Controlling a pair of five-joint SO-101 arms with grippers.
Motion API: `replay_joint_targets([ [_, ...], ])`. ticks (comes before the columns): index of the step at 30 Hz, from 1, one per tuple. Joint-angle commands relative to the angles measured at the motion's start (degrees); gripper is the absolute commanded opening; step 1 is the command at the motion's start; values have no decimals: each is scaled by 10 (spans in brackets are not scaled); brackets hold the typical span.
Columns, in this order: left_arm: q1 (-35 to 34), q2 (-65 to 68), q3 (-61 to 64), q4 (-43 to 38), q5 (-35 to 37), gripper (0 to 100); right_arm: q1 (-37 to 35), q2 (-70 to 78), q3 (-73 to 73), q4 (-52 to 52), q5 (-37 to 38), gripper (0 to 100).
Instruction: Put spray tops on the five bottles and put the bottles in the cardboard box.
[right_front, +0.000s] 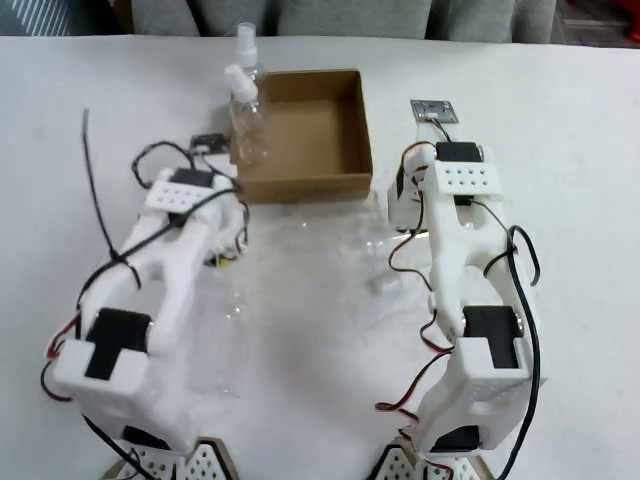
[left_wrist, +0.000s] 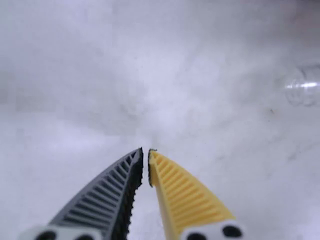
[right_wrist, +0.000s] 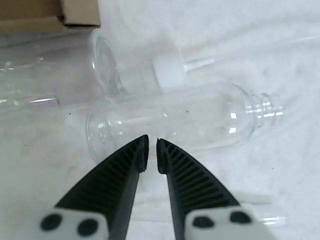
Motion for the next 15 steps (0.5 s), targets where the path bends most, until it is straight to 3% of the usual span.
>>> replay_joint_targets([
  [1,-14,-86,-45,48,-18,33,7,5,10,-7,6,31],
  [4,-5,-140,-4,47,-37,50,6,5,10,-7,6,31],
  [11,23,-275,164,49,-41,232,5,5,11,-7,6,31],
  [15,23,-344,226,62,-41,245,4,5,11,-7,7,31],
])
